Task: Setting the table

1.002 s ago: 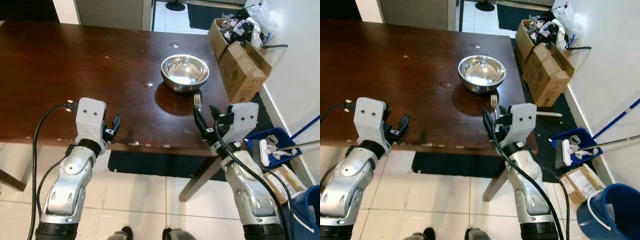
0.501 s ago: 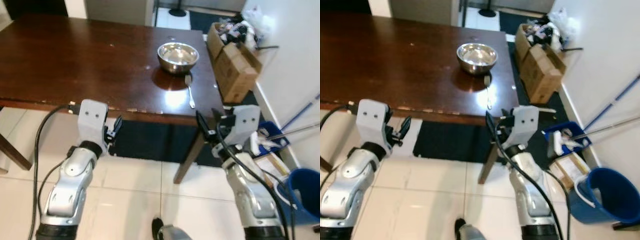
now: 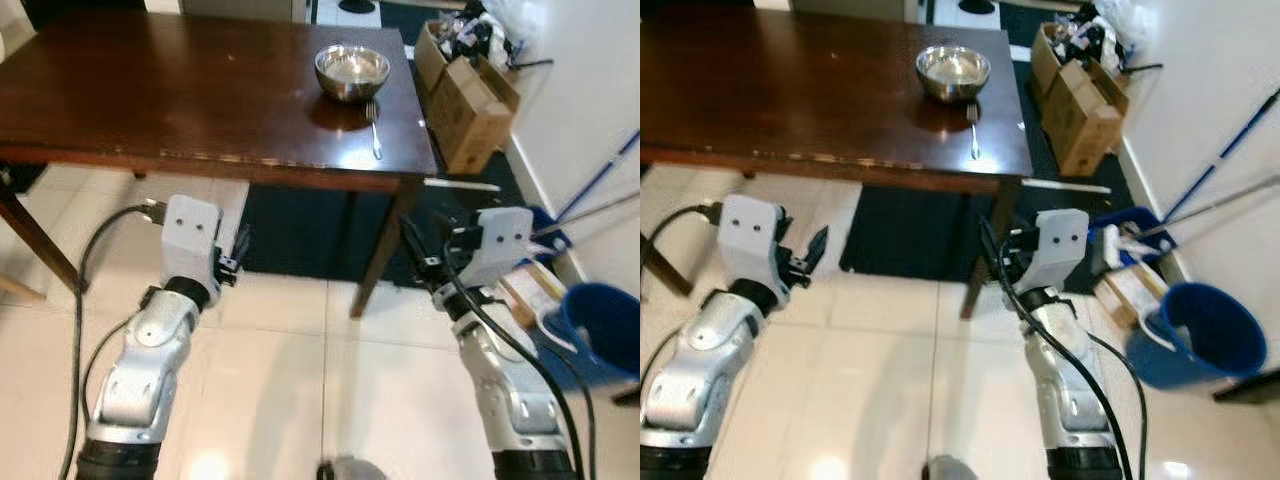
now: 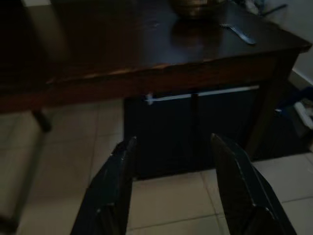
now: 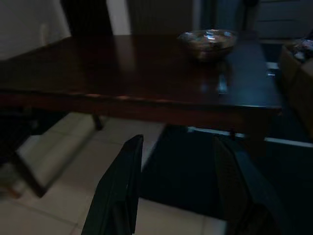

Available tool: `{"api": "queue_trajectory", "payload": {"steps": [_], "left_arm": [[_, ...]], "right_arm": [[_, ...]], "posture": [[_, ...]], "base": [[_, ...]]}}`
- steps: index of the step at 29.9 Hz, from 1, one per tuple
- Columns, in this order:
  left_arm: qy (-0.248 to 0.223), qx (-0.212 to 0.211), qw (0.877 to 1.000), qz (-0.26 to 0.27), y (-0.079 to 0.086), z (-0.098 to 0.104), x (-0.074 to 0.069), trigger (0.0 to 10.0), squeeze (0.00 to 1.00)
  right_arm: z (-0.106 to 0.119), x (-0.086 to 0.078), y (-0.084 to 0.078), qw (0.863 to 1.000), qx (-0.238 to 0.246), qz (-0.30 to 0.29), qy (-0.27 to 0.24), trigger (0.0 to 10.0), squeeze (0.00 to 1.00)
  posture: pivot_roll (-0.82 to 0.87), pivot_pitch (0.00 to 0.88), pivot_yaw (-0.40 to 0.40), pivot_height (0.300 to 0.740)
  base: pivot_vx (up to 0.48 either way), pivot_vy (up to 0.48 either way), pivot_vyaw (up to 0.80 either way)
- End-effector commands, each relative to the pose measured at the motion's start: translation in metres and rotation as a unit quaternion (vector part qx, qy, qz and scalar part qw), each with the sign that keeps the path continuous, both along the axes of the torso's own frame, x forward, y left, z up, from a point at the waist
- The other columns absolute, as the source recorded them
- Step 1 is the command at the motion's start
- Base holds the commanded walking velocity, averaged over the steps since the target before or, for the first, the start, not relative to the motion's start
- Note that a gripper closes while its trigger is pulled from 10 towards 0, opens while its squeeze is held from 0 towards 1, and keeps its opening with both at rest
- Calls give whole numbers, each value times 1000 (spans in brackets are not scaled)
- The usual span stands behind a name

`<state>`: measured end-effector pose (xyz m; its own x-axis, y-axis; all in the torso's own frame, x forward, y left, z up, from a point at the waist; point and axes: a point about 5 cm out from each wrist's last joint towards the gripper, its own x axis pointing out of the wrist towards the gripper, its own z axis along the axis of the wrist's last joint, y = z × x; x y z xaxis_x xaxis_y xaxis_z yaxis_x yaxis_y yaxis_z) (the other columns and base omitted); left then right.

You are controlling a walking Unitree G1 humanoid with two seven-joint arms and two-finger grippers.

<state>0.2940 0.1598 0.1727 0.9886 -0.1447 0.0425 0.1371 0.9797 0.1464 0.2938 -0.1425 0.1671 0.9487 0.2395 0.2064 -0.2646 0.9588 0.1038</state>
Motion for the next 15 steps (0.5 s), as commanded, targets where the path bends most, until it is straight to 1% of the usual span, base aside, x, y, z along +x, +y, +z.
{"api": "queue_trajectory", "payload": {"steps": [1,15], "left_arm": [[10,-1,1000,1,0,-5,-2,10000,0],[11,-2,1000,-2,-2,-6,-1,10000,0]], "right_arm": [[-2,-1,-1,1000,0,1,6,10000,0],[-2,-2,-1,1000,4,0,9,10000,0]], "posture": [[-118,40,-4,740],[-123,45,-3,740]], "base": [[-398,0,0],[-380,0,0]]}}
